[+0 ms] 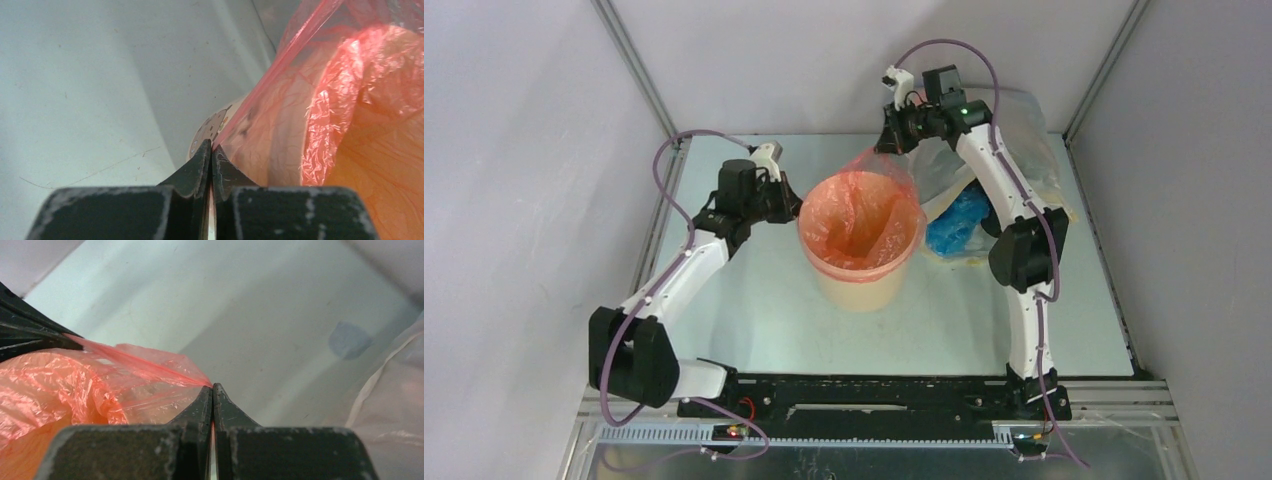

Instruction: Put the trash bags into the trash bin

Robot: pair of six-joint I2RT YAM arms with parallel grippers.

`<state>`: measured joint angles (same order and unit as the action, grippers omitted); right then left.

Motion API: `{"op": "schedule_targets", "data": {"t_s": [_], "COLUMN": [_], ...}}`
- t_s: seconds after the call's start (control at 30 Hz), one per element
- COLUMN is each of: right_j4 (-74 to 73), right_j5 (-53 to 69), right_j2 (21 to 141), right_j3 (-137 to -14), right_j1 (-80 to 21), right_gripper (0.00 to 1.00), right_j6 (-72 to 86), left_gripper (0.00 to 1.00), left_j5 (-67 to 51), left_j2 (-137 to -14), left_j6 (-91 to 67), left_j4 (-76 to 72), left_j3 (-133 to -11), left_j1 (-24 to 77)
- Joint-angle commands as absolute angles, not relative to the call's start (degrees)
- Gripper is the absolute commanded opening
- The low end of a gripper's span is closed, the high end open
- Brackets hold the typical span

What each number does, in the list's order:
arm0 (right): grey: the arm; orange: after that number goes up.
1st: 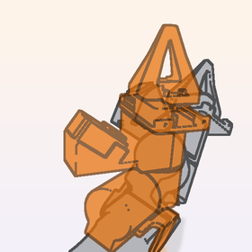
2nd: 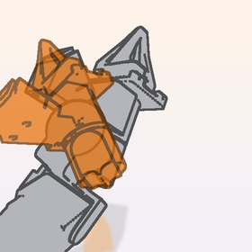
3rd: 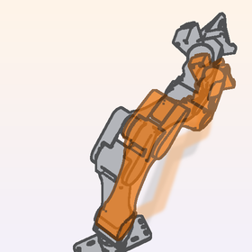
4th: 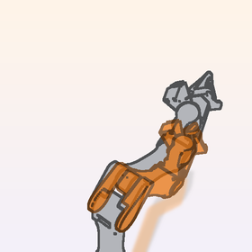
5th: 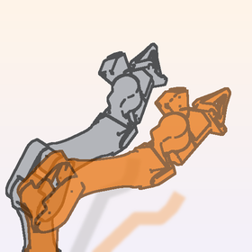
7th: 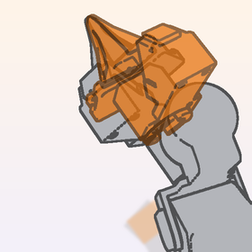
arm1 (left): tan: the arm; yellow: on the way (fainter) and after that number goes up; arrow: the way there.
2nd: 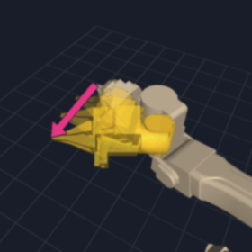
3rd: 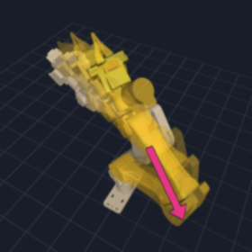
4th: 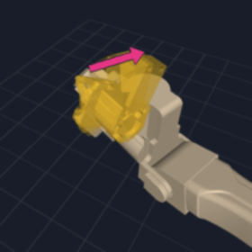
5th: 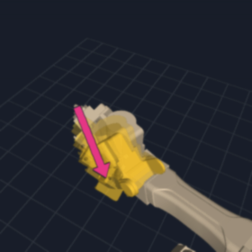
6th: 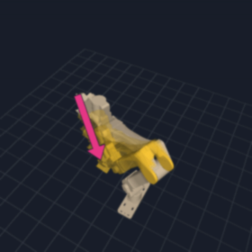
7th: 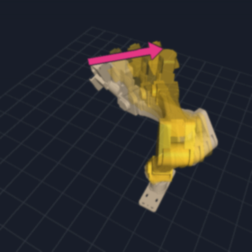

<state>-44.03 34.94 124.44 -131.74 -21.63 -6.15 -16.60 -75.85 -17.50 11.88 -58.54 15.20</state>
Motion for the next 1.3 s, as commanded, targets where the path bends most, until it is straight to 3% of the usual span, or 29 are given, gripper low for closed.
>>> {"op": "schedule_targets", "data": {"t_s": [0.0,0.23,0.53,0.7,0.77,0.97,1.27], "right_j4": [-46.0,-43.4,-45.5,-41.7,-39.7,-39.4,-47.1], "right_j5": [42.8,43.7,30.2,28.6,28.9,28.3,15.5], "right_j2": [125.7,123.5,114.8,105.0,100.9,93.1,94.0], "right_j3": [-132.6,-124.2,-122.5,-115.5,-110.6,-102.7,-103.2], "right_j1": [-19.0,-18.9,-18.0,-17.5,-17.5,-19.0,-25.5], "right_gripper": [0.00,0.02,0.35,0.56,0.60,0.58,0.55], "right_j6": [0.7,1.6,3.9,5.2,5.9,5.6,0.2], "left_gripper": [0.05,0.01,0.00,0.00,0.00,0.00,0.00], "left_j5": [-13.3,-15.1,-15.3,-14.8,-14.8,-15.1,-14.4], "left_j2": [-77.8,-79.1,-77.8,-76.6,-76.1,-75.4,-75.3], "left_j6": [-16.7,-16.8,-16.7,-16.6,-16.6,-16.9,-16.7], "left_j4": [14.1,15.1,15.0,15.0,15.0,14.6,14.7], "left_j3": [-61.9,-62.8,-62.3,-61.8,-61.5,-61.2,-61.2], "left_j1": [15.1,15.1,15.0,15.0,15.0,15.0,15.0]}}
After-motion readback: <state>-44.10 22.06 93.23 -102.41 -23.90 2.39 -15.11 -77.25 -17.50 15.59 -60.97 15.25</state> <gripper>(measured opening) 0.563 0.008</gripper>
